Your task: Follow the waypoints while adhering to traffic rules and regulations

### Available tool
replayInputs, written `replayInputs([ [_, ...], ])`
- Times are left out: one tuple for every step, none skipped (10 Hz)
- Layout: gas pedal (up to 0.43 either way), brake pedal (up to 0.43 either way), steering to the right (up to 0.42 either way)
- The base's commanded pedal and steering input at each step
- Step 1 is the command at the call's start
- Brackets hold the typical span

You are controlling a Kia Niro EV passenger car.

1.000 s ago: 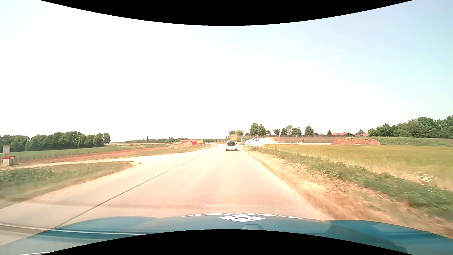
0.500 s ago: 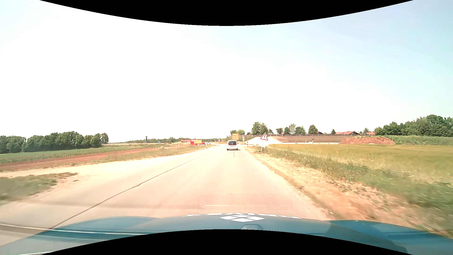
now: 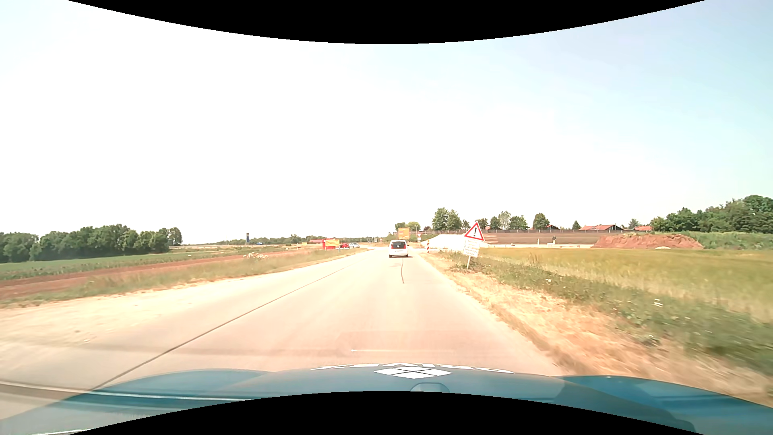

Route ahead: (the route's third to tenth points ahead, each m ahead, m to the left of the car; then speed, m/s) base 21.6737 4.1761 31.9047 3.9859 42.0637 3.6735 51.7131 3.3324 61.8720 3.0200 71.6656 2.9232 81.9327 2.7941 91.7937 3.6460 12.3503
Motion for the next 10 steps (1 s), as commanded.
replayInputs([
  [0.0,0.0,-0.006],
  [0.0,0.0,-0.005],
  [0.0,0.0,-0.004],
  [0.0,0.0,-0.003],
  [0.0,0.0,-0.004],
  [0.0,0.0,-0.004],
  [0.0,0.0,-0.003],
  [0.067,0.0,-0.001],
  [0.087,0.0,0.0],
  [0.087,0.0,0.001],
])
